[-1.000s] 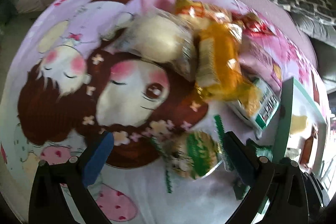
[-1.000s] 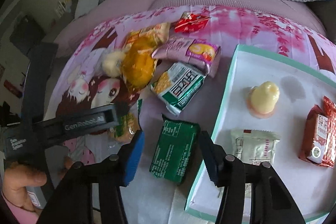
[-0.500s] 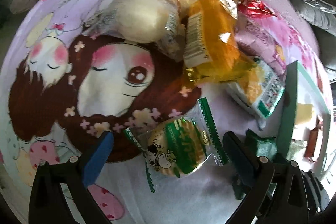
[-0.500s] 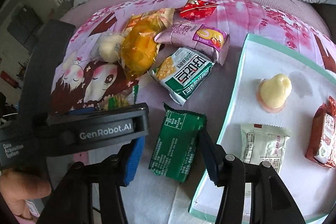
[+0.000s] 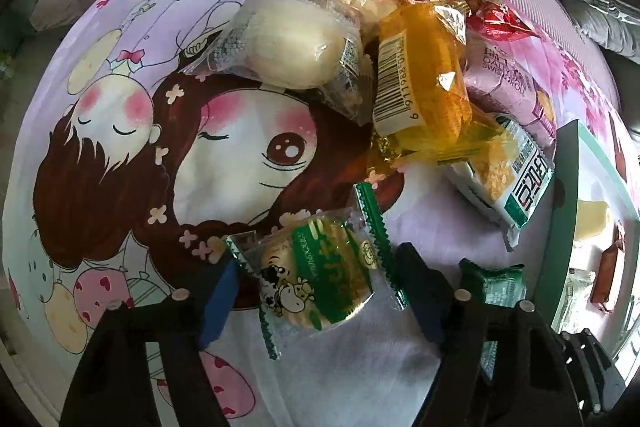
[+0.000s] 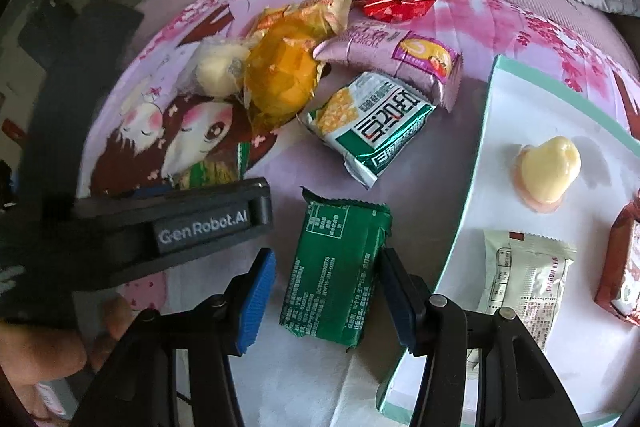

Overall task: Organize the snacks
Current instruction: 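Grasp the green-wrapped cake with the left tool while the right tool grasps the green biscuit pack, then carry the green cake and green biscuit pack over the white tray with both tools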

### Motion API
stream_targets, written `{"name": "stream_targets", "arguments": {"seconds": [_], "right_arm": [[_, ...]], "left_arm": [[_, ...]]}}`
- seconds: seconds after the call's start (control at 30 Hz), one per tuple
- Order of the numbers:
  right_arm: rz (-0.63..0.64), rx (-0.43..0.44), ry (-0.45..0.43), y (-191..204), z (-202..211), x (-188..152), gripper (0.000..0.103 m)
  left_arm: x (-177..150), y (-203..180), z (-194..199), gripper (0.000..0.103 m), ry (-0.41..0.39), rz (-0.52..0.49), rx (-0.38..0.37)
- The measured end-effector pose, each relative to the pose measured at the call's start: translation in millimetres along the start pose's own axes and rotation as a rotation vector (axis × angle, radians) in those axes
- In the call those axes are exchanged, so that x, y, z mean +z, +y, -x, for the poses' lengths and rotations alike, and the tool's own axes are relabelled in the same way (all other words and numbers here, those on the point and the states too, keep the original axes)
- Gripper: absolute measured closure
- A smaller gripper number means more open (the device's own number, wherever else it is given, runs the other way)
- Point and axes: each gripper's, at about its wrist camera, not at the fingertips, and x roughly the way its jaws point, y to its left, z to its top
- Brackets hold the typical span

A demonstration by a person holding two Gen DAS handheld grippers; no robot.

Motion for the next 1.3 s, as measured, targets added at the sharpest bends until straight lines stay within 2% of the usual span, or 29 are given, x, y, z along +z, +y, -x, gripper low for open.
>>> {"name": "stream_targets", "arguments": {"seconds": [0.13,0.2,0.27,0.57,0.83,1.07,1.3], "right_arm": [[0.043,-0.055,0.011,9.9,-7.2,-1.8,0.048],[0.053,-0.081,0.008,11.8,-9.3,-1.8,0.056],[0.047,-0.078,0.008,10.7,-11.1,-1.4,0.059],[0.034,-0.052,-0.021,10.8,-3.0,2.2,0.060],[0.015,-0.025,-0.098,8.2,28.8,3.8,0.060],[-0.013,-0.007,-0.145,3.6,45.6,4.5,0.060],[-0.104,-0.015,-0.204,-28.3,64.9,6.9,0.060]], "left_arm": [[-0.6,2.5,8.9,0.032,-0.004,0.009,-0.006],[0.2,4.3,10.3,0.033,-0.007,0.014,-0.007],[0.7,6.6,11.9,0.035,-0.009,0.018,-0.011],[5.4,12.8,26.7,0.040,-0.041,0.032,-0.038],[12.5,30.7,68.4,0.040,-0.145,0.086,-0.075],[11.9,39.0,87.3,0.040,-0.189,0.122,-0.079],[5.9,30.6,92.5,0.040,-0.226,0.137,-0.103]]}}
